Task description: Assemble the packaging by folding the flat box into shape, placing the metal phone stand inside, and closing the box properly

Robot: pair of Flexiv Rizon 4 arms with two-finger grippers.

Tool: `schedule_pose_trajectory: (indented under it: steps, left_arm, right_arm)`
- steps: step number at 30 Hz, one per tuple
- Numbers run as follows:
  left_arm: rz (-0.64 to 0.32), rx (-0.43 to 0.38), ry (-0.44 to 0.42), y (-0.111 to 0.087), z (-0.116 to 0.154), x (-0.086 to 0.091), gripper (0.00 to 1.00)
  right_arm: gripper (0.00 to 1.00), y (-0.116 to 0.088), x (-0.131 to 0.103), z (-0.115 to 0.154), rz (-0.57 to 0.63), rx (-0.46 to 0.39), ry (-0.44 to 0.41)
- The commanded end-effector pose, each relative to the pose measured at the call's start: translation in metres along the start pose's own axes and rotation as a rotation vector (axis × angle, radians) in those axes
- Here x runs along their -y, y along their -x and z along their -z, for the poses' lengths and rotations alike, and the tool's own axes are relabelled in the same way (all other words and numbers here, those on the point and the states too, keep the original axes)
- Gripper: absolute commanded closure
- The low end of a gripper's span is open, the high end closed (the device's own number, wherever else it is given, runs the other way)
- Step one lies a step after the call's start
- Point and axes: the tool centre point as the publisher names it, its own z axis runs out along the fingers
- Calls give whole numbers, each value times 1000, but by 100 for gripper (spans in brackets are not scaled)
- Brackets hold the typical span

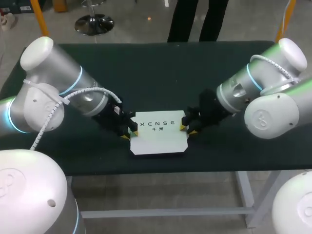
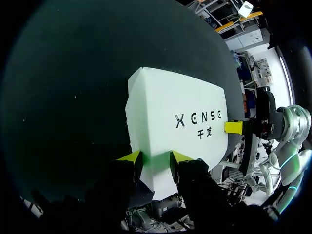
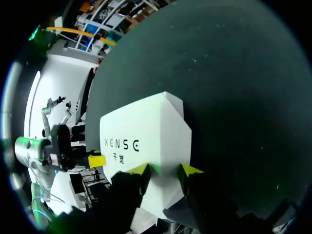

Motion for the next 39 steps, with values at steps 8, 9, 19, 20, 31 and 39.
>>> schedule_pose_trajectory:
  steps: [8, 9, 19, 20, 31, 39]
  left_arm:
    - [-12, -48, 9, 1, -7, -1, 67]
    - [-14, -51, 12, 0, -7, -2, 67]
    - [-27, -78, 19, -2, -9, -2, 60]
    - [-29, -84, 20, -2, -9, -2, 60]
    - [-26, -128, 12, -4, -8, -2, 58]
    - [-23, -148, 2, -5, -8, -2, 56]
  right_arm:
    - [56, 2, -1, -5, 15, -35, -12]
    - [56, 1, -1, -5, 16, -37, -12]
    - [56, 0, -1, -8, 26, -71, 0]
    - [56, 0, -1, -9, 29, -77, 4]
    - [56, -3, 2, -8, 49, -133, 36]
    - [56, -2, 3, -7, 57, -144, 40]
